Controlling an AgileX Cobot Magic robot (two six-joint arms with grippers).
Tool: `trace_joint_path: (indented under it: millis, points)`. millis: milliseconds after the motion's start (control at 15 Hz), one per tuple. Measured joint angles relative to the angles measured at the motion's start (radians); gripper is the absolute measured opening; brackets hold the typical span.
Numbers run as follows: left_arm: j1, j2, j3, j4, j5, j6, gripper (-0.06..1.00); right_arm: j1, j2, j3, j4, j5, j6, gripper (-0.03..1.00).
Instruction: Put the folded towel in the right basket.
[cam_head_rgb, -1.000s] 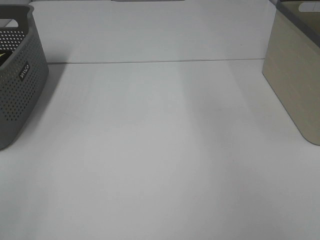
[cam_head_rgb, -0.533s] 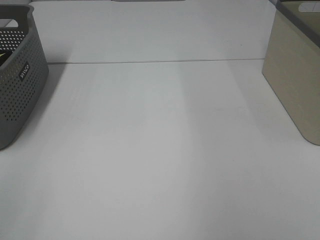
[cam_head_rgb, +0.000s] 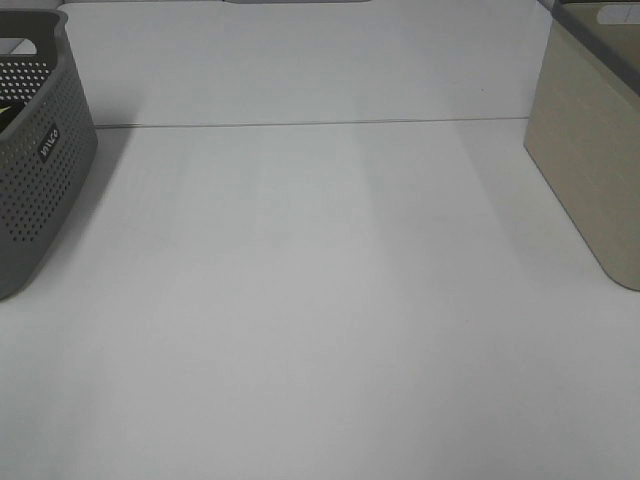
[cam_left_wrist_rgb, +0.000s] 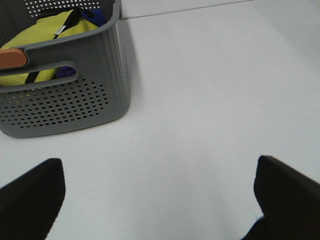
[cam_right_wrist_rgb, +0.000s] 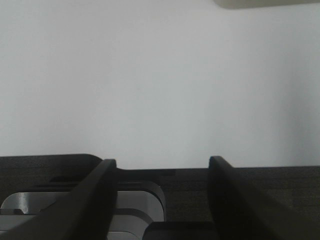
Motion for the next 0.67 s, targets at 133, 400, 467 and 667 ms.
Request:
trace_joint_path:
  millis: [133, 400, 467, 667]
  points:
    - [0.0, 0.0, 0.0, 0.0, 0.0, 0.0, 0.98, 0.0, -0.142, 0.095, -0.002, 0.001, 0.0, 0.53]
    - [0.0, 0.0, 0.0, 0.0, 0.0, 0.0, 0.98, 0.0, -0.457, 0.215, -0.004, -0.006, -0.01, 0.53]
    - [0.0, 0.0, 0.0, 0.0, 0.0, 0.0, 0.98, 0.0, -0.528, 0.215, -0.007, -0.016, -0.023, 0.53]
    - [0.0, 0.0, 0.0, 0.0, 0.0, 0.0, 0.98, 0.0, -0.691, 0.215, -0.01, -0.047, -0.057, 0.53]
